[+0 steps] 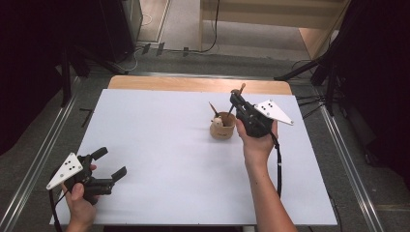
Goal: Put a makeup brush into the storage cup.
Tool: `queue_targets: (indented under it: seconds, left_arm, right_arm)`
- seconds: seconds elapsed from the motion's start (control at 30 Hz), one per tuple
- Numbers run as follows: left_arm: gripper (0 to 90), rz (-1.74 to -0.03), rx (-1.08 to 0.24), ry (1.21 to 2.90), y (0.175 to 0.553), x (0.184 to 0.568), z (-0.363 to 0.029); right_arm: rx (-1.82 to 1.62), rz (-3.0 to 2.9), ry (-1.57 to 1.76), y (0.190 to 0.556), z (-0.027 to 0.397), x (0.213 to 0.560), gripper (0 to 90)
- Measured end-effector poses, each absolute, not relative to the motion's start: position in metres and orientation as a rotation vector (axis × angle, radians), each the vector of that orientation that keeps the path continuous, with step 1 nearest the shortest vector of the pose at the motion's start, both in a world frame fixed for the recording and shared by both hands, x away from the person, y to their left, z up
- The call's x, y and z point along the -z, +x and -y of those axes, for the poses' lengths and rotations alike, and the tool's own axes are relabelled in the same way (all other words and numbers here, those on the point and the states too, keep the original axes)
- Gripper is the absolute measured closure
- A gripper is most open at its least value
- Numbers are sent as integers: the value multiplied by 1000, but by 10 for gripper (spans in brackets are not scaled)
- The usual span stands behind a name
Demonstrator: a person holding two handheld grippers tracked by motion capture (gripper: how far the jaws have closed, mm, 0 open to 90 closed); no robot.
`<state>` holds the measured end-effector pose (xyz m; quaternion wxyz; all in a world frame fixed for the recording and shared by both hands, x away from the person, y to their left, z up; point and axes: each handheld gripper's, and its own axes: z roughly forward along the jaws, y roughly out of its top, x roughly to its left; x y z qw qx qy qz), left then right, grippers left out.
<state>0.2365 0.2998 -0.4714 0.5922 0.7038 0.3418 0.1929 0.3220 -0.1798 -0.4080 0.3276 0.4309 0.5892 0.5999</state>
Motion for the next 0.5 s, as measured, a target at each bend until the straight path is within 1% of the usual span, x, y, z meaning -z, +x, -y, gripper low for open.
queue_targets:
  seconds: [0.5]
  left_arm:
    - [0, -795, -457, 1651, 236, 472, -301]
  right_arm:
    - [-1493, -1573, 1179, 335, 185, 427, 841]
